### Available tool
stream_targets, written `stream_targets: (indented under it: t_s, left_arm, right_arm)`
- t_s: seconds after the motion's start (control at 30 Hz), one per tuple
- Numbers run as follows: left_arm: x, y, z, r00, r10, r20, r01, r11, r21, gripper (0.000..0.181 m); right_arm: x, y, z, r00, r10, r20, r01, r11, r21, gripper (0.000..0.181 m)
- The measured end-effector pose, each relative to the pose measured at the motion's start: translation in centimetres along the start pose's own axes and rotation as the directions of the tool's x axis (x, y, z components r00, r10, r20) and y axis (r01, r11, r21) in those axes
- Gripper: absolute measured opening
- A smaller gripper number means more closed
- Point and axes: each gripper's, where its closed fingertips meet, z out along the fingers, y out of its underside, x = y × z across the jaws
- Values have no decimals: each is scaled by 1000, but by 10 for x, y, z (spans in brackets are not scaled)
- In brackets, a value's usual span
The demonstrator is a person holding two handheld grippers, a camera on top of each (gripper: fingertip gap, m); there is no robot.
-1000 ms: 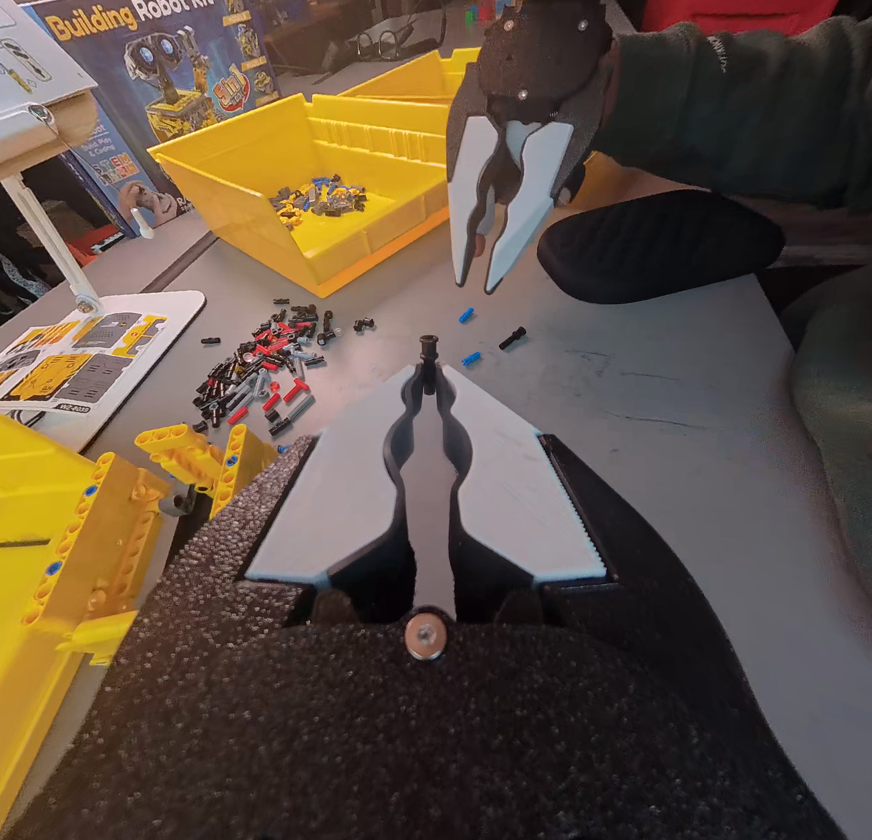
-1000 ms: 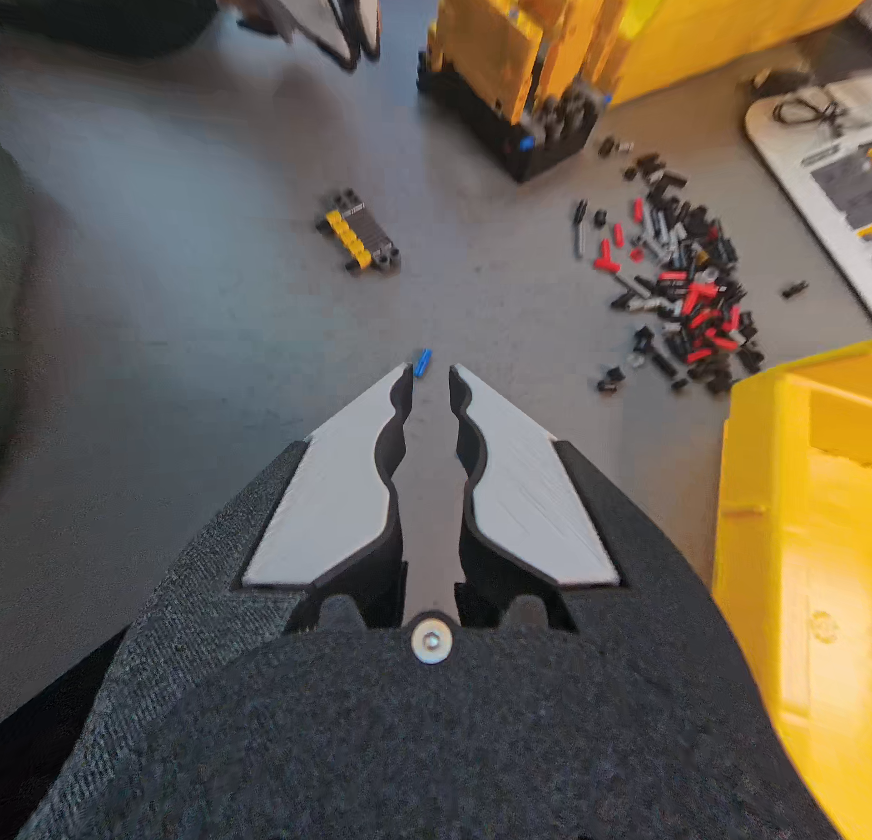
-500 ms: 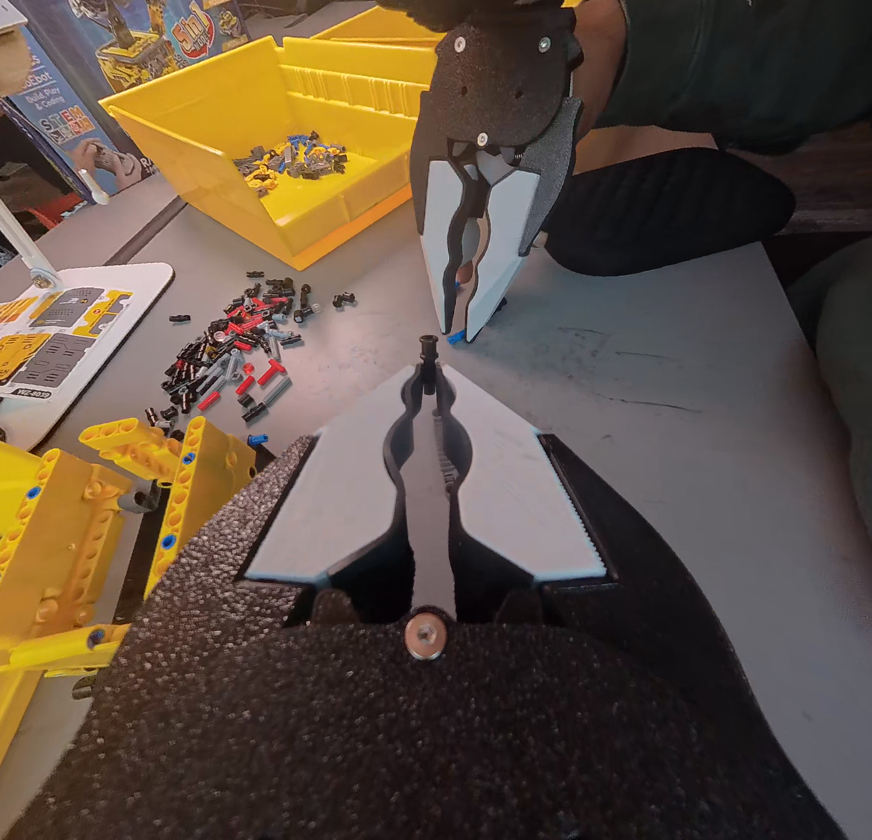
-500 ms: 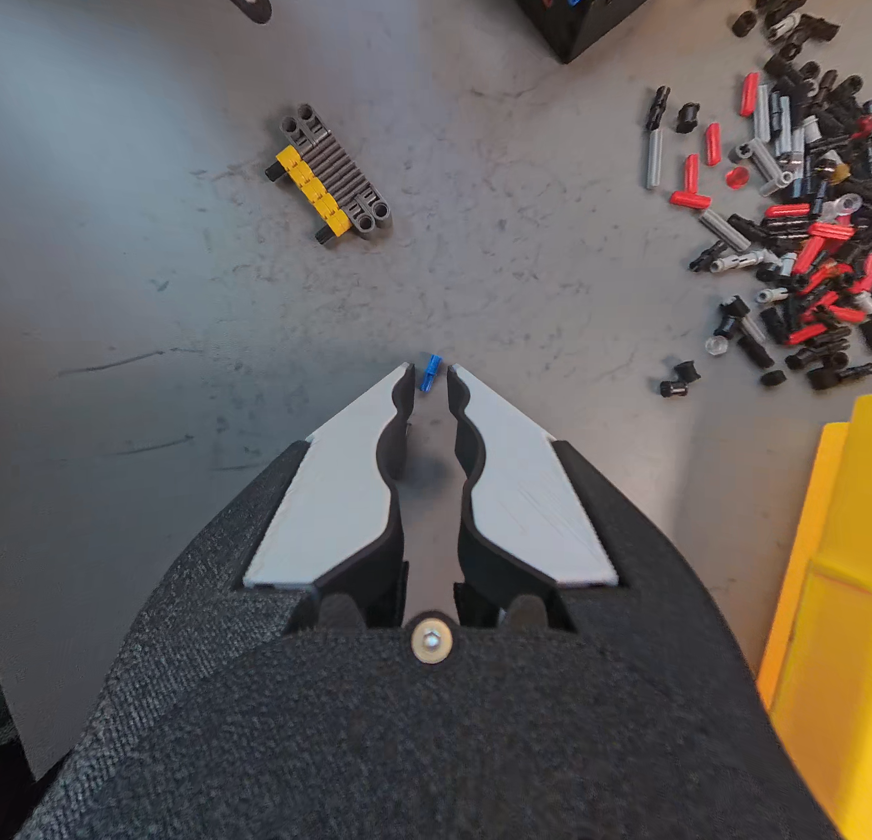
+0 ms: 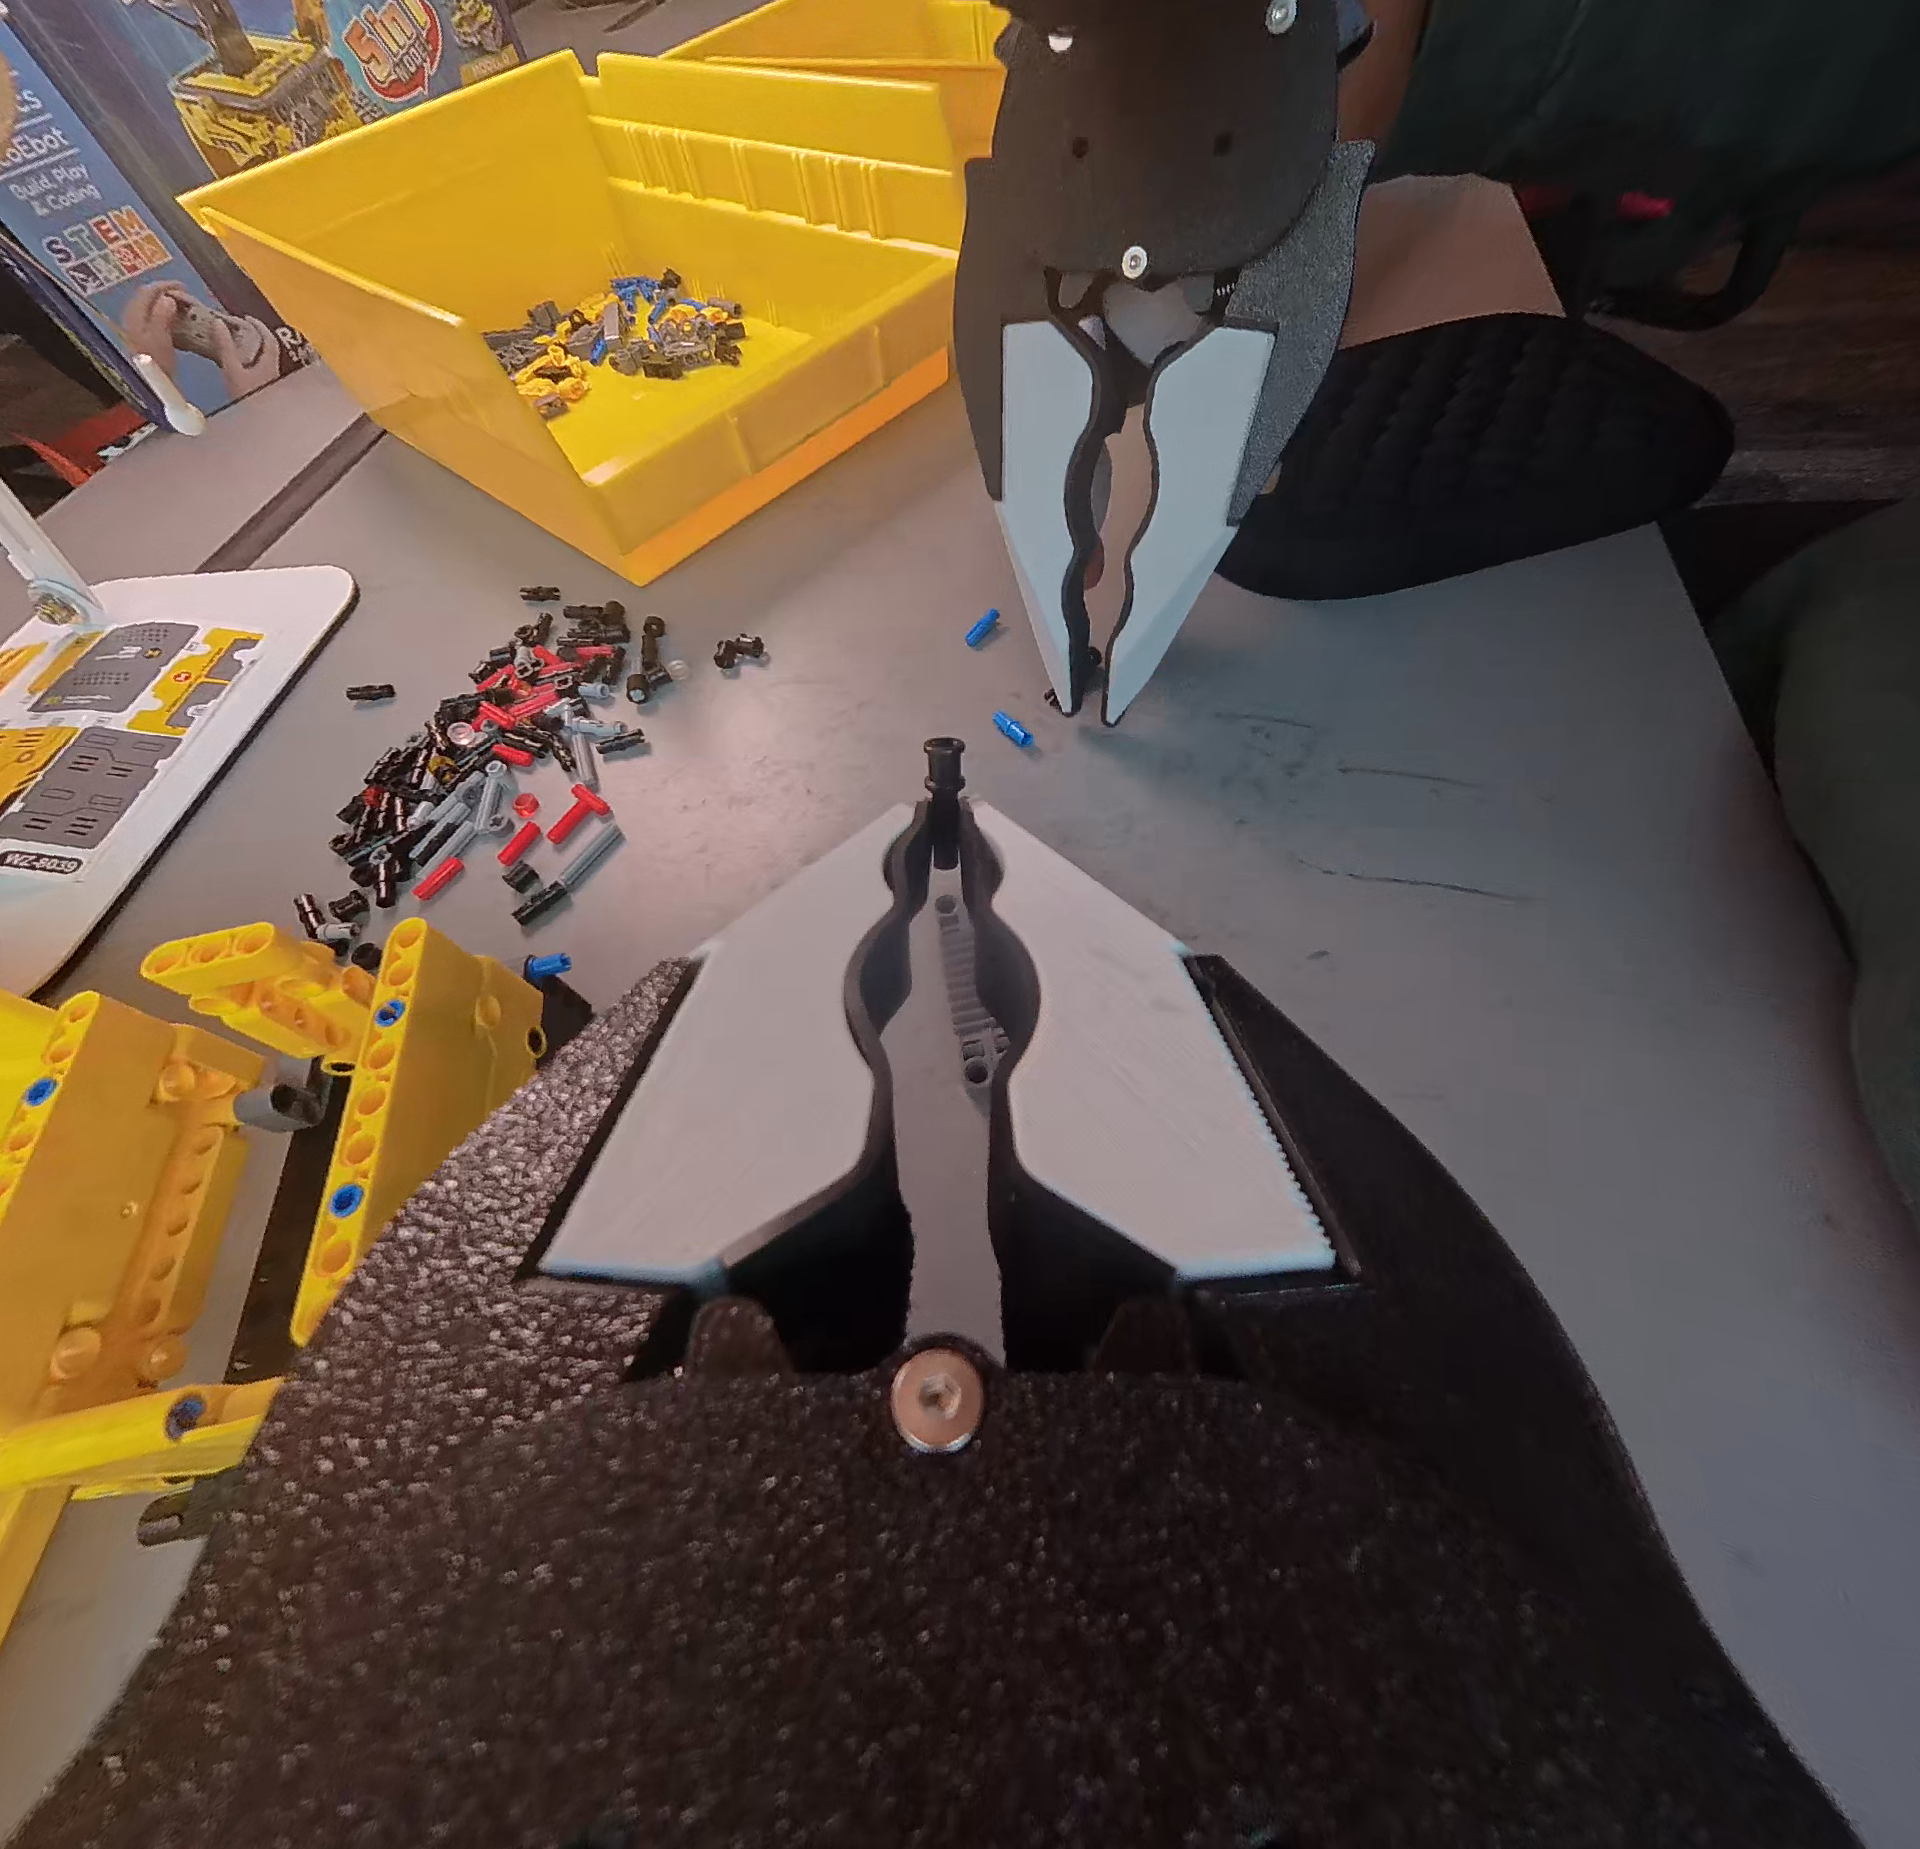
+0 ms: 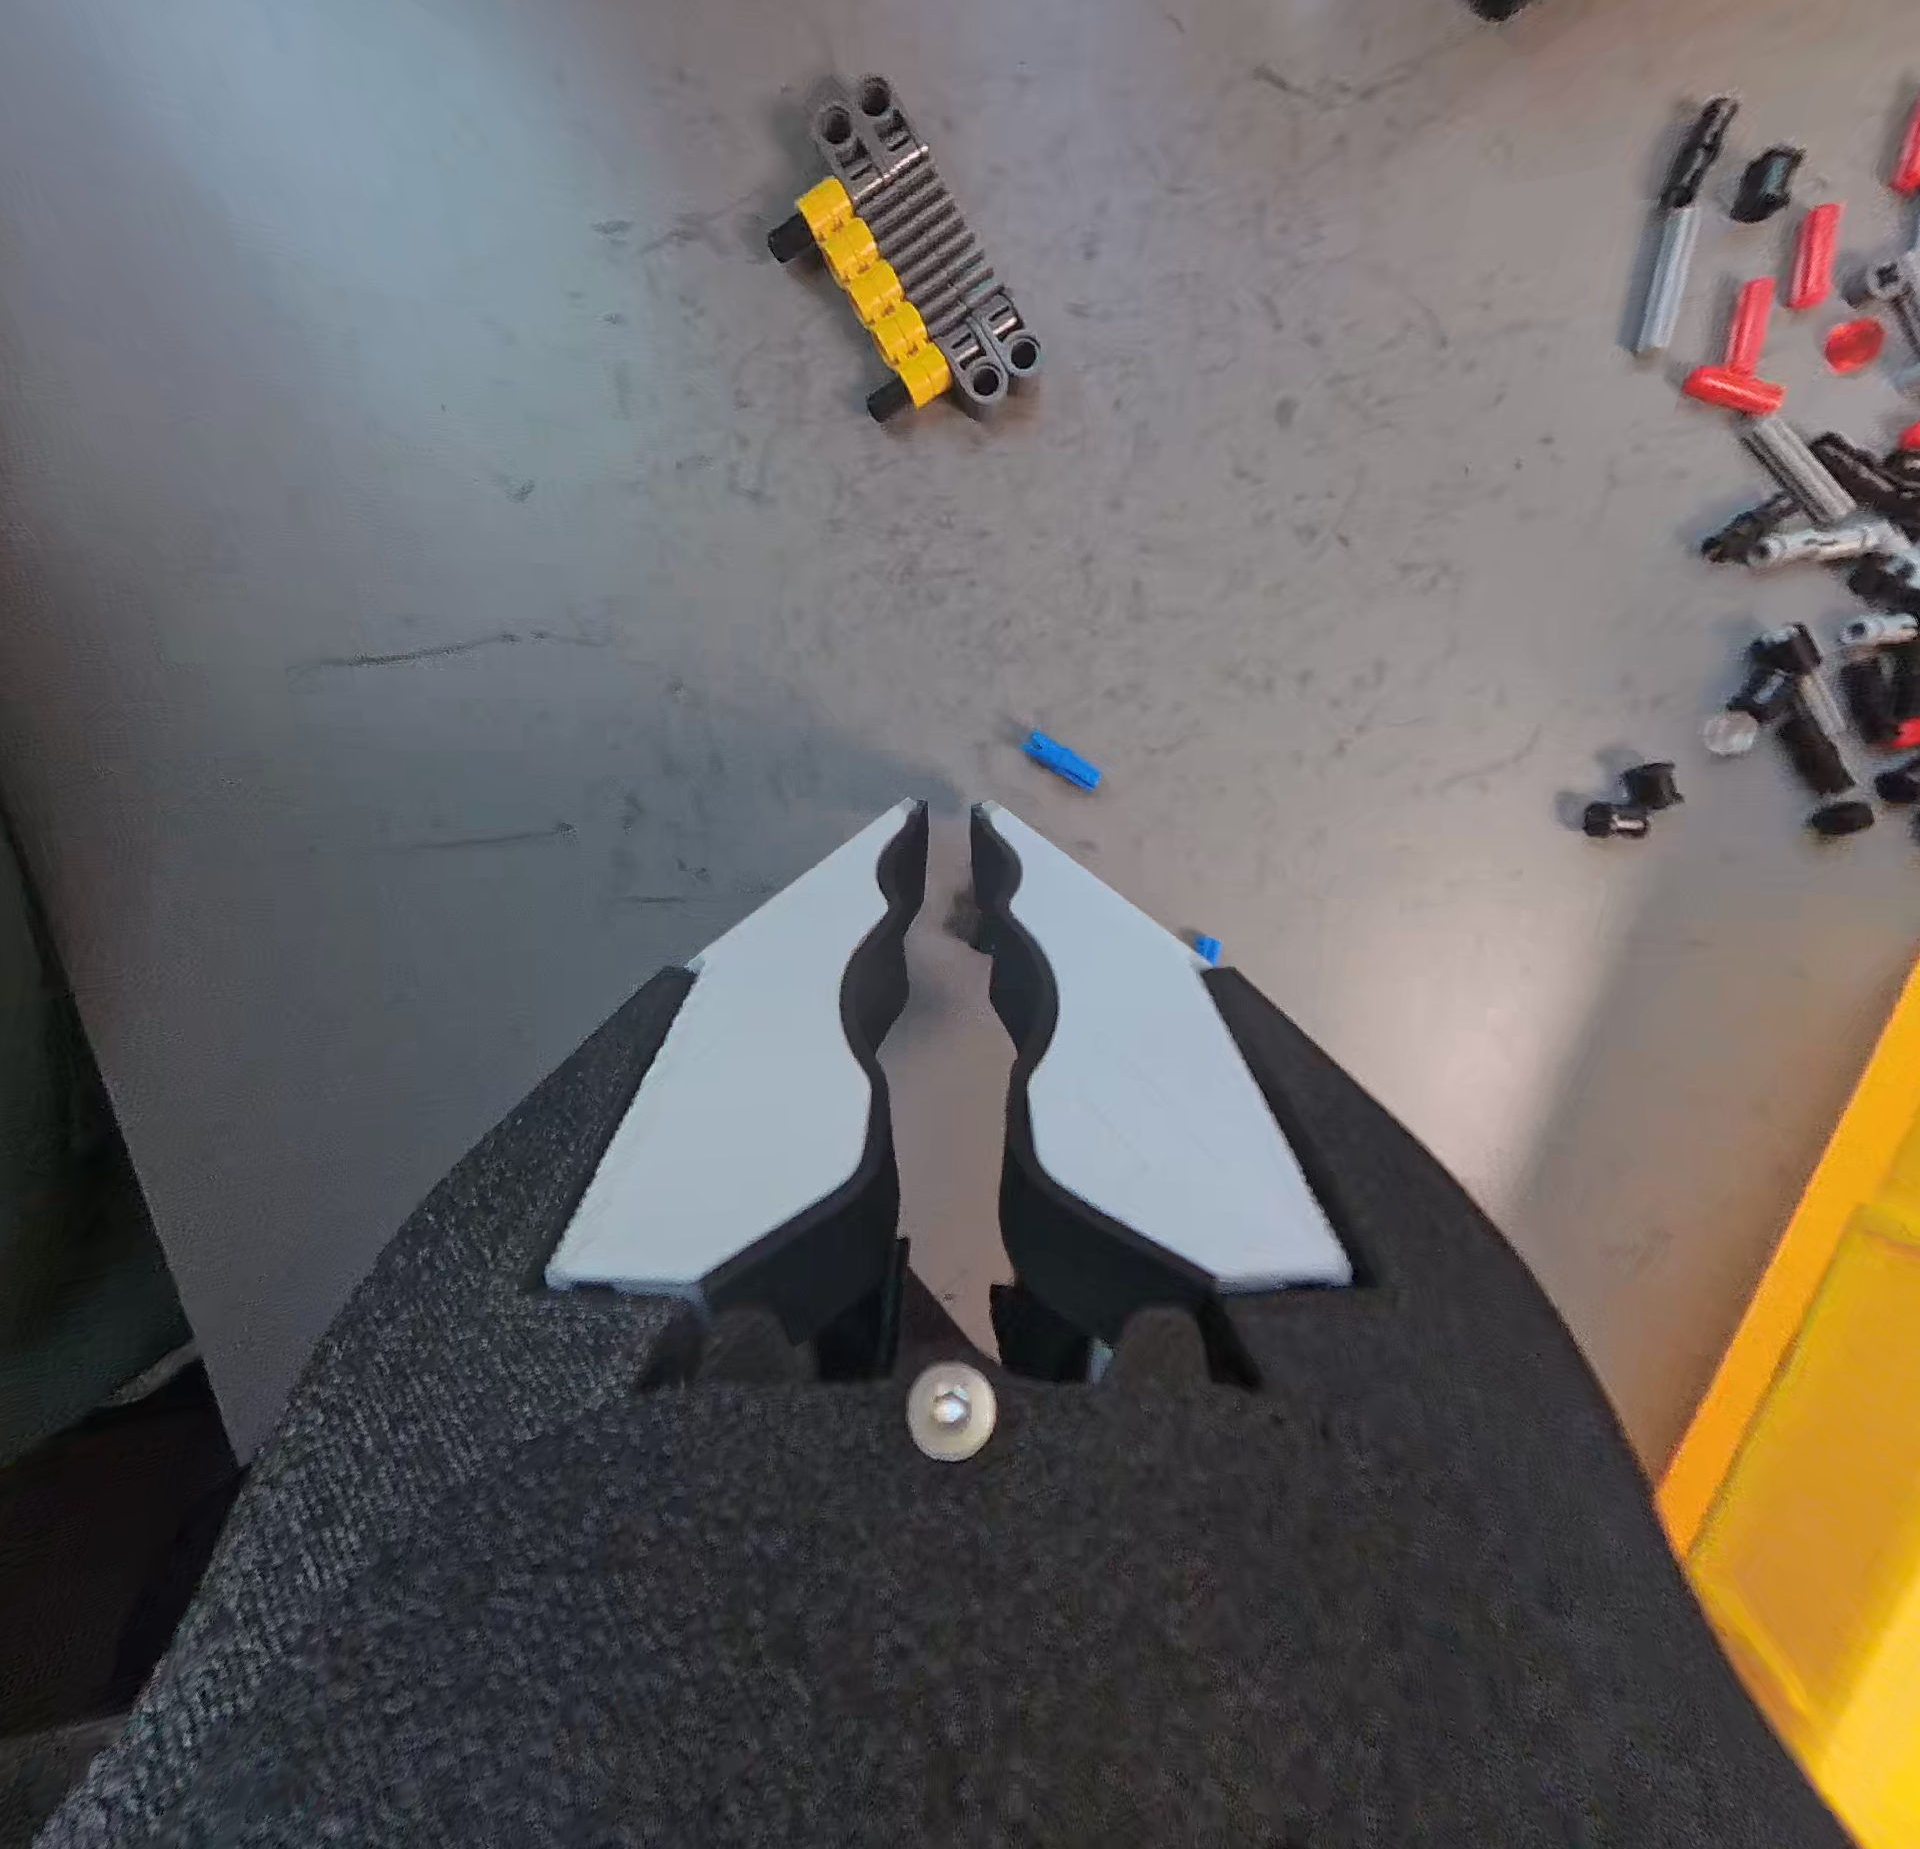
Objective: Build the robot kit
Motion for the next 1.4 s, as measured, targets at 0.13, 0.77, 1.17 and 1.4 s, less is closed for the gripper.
stream_targets:
  t_s: [0.13,0.77,1.17,1.4]
  left_arm:
    - [0,1,1,1000,-4,-1,4,1000,-4,3]
    - [0,6,1,1000,-25,-13,25,999,-22,3]
    - [5,9,6,999,-19,-34,18,999,-33,3]
    - [8,12,8,999,-14,-48,11,999,-45,3]
  right_arm:
    - [12,-5,-7,991,122,-50,-119,991,53,8]
    - [11,-10,9,998,53,21,-55,995,84,17]
    - [6,-10,9,999,49,8,-49,979,199,10]
    - [10,-11,9,997,72,14,-73,971,226,4]
